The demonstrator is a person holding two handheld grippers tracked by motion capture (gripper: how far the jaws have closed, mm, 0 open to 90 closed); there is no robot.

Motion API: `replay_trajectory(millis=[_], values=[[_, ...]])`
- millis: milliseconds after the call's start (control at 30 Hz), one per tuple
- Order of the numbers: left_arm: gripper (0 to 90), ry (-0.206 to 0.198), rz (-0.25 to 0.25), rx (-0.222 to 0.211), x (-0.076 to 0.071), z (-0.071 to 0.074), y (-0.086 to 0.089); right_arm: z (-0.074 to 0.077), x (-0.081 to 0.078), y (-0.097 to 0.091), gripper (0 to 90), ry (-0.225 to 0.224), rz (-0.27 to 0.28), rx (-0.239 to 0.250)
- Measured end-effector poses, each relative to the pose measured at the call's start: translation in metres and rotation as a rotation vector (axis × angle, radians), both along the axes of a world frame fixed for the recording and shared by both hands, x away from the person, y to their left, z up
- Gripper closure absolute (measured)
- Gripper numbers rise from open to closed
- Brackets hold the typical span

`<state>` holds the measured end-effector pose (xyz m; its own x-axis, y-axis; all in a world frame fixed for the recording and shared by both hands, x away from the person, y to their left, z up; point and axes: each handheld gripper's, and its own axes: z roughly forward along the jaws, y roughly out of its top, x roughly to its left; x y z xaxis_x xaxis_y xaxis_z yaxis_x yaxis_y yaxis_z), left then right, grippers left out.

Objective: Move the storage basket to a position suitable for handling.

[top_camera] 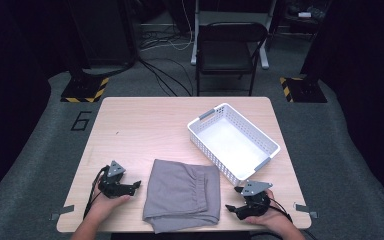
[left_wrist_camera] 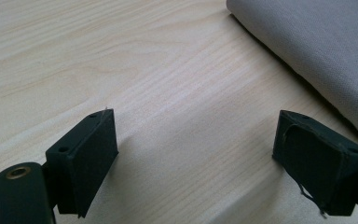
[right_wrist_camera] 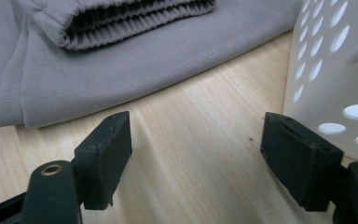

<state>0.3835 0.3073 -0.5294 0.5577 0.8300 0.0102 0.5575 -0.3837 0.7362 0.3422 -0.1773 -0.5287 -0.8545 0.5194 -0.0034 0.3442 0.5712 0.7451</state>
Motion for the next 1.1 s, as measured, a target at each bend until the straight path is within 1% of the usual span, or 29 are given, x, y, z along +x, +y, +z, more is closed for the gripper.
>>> replay_trajectory(millis=[67, 200, 233, 267, 333, 500, 567, 600, 633, 667, 700, 733, 800, 833, 867, 900, 933, 967, 1000, 1033, 1067, 1100], values=[[13.5, 0.0, 0.0, -0.001, 0.0, 0.0, 0.0, 0.0, 0.0, 0.0, 23.5, 0.003, -0.007, 0.003], [13.4, 0.0, 0.001, -0.001, 0.0, 0.0, 0.0, 0.0, 0.002, 0.0, 23.1, -0.002, 0.007, -0.001], [13.5, 0.002, 0.0, -0.001, 0.0, 0.0, 0.0, 0.0, 0.0, 0.0, 23.1, 0.004, -0.008, 0.002], [13.4, 0.0, -0.001, 0.001, 0.001, 0.0, 0.0, 0.0, 0.0, 0.0, 23.1, 0.002, 0.0, 0.003], [13.4, 0.004, 0.002, -0.001, 0.001, 0.0, -0.001, 0.0, -0.002, -0.001, 22.3, 0.007, -0.018, 0.006], [13.4, -0.002, 0.002, -0.003, 0.001, 0.0, -0.002, 0.0, -0.002, -0.003, 23.0, -0.004, -0.016, -0.003], [13.5, -0.001, -0.001, -0.003, 0.001, 0.0, -0.002, 0.001, -0.002, -0.003, 24.8, 0.006, -0.027, 0.0], [13.5, 0.0, -0.002, -0.006, 0.002, 0.0, -0.002, 0.001, -0.002, -0.003, 27.4, 0.01, -0.037, 0.003], [13.4, 0.0, -0.003, -0.005, 0.002, 0.0, -0.002, 0.004, 0.0, -0.004, 30.7, 0.011, -0.021, -0.018], [13.4, -0.001, -0.001, -0.006, 0.001, 0.0, -0.002, 0.005, 0.0, -0.004, 30.6, 0.021, -0.025, -0.019], [13.4, -0.001, -0.001, -0.006, 0.001, 0.0, -0.002, 0.005, 0.0, -0.004, 30.6, 0.021, -0.025, -0.019], [13.4, -0.001, -0.002, -0.005, 0.001, 0.0, -0.002, 0.005, -0.002, -0.004, 31.0, 0.036, -0.041, -0.02], [13.4, -0.004, 0.006, -0.003, 0.0, 0.0, -0.002, 0.008, -0.003, -0.004, 32.6, 0.051, -0.049, -0.037], [13.5, -0.013, 0.006, -0.003, 0.001, -0.001, -0.003, 0.008, -0.004, -0.005, 32.9, 0.048, -0.051, -0.042], [13.5, -0.007, 0.004, 0.0, 0.001, 0.0, -0.003, 0.009, -0.006, -0.005, 33.4, 0.048, -0.064, -0.045], [13.4, -0.012, 0.006, -0.003, 0.001, -0.001, -0.003, 0.011, -0.007, -0.006, 33.5, 0.051, -0.071, -0.051], [13.4, -0.012, 0.006, -0.003, 0.001, -0.001, -0.003, 0.012, -0.007, -0.008, 34.0, 0.039, -0.062, -0.064], [13.4, -0.011, 0.006, -0.007, 0.001, -0.001, -0.003, 0.017, -0.008, -0.013, 35.5, 0.027, -0.089, -0.056], [13.5, -0.002, 0.0, -0.005, 0.001, 0.0, -0.003, 0.019, -0.008, -0.015, 35.2, 0.035, -0.086, -0.046], [13.5, 0.002, -0.004, -0.008, 0.001, 0.0, -0.003, 0.02, -0.009, -0.016, 34.8, 0.033, -0.11, -0.044], [13.4, 0.003, -0.013, -0.003, 0.002, 0.0, -0.002, 0.021, -0.01, -0.017, 34.3, 0.019, -0.116, -0.042], [13.4, 0.003, -0.013, -0.003, 0.002, 0.0, -0.002, 0.021, -0.01, -0.017, 34.3, 0.019, -0.116, -0.042]])
